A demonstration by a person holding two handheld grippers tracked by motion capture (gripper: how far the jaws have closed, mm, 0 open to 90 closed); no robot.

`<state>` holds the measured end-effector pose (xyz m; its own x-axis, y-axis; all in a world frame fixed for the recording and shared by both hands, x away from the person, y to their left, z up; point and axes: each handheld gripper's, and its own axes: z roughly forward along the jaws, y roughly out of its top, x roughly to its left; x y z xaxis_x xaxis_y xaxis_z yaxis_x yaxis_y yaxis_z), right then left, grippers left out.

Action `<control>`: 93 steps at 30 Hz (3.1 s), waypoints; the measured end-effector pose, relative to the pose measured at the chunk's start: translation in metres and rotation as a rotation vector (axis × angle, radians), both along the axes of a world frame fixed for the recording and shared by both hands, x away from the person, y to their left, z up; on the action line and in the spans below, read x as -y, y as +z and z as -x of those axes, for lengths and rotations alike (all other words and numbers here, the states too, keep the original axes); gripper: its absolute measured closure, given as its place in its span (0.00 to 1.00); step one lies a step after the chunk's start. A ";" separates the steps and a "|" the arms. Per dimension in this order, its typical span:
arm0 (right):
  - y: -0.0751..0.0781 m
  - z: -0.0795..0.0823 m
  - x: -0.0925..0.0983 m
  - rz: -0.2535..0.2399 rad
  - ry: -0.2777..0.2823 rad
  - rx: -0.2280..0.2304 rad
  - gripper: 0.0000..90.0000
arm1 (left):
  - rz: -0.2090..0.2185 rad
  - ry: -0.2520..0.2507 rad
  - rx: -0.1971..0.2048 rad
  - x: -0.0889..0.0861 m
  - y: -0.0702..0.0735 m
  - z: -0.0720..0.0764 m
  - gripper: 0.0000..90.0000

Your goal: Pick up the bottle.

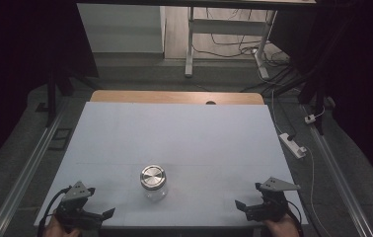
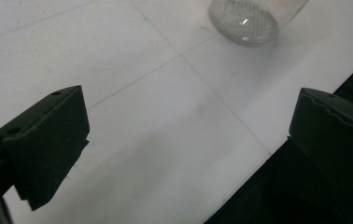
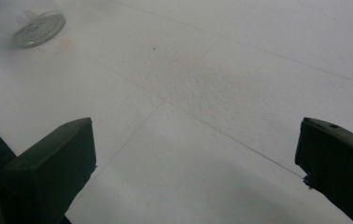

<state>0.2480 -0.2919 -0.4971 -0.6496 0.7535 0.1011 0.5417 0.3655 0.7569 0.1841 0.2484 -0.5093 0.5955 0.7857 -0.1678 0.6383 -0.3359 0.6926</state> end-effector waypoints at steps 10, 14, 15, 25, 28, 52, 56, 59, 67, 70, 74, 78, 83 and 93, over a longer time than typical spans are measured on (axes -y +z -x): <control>0.000 -0.001 0.000 -0.003 0.000 -0.002 0.00 | 0.005 -0.100 0.077 0.015 0.001 -0.009 0.00; 0.000 -0.001 0.001 -0.006 0.000 -0.005 0.00 | 0.037 -0.121 0.086 0.020 0.001 -0.013 0.00; 0.000 -0.001 0.001 -0.006 0.000 -0.005 0.00 | 0.045 -0.124 0.087 0.022 0.001 -0.014 0.00; 0.000 -0.001 0.001 -0.007 0.000 -0.007 0.00 | 0.071 -0.168 0.079 0.043 -0.002 -0.030 0.00; 0.000 -0.001 0.000 -0.006 -0.001 -0.007 0.00 | 0.067 -0.177 0.076 0.049 -0.003 -0.036 0.00; -0.001 -0.001 0.000 0.001 0.005 -0.005 0.00 | 0.033 -0.256 0.088 0.090 -0.006 -0.068 0.00; -0.001 -0.001 0.000 0.001 0.006 -0.006 0.00 | 0.000 -0.292 0.099 0.096 -0.009 -0.072 0.00; -0.001 -0.001 0.000 0.001 0.005 -0.006 0.00 | -0.004 -0.304 0.104 0.101 -0.013 -0.076 0.00; -0.001 -0.001 0.000 0.002 0.007 -0.005 0.00 | -0.013 -0.305 0.122 0.110 -0.014 -0.082 0.00; -0.001 -0.001 0.000 0.002 0.007 -0.006 0.00 | -0.015 -0.316 0.120 0.112 -0.013 -0.082 0.00; 0.000 -0.001 0.000 0.003 0.008 -0.006 0.00 | -0.031 -0.301 0.145 0.112 -0.010 -0.081 0.03; -0.001 -0.001 0.000 0.003 0.008 -0.006 0.00 | -0.012 -0.309 0.161 0.108 -0.009 -0.081 0.09; -0.001 -0.001 -0.001 0.004 0.009 -0.005 0.00 | -0.015 -0.330 0.179 0.108 -0.009 -0.079 0.17; -0.001 -0.001 -0.001 0.008 0.009 -0.006 0.00 | -0.005 -0.335 0.197 0.107 -0.011 -0.079 0.17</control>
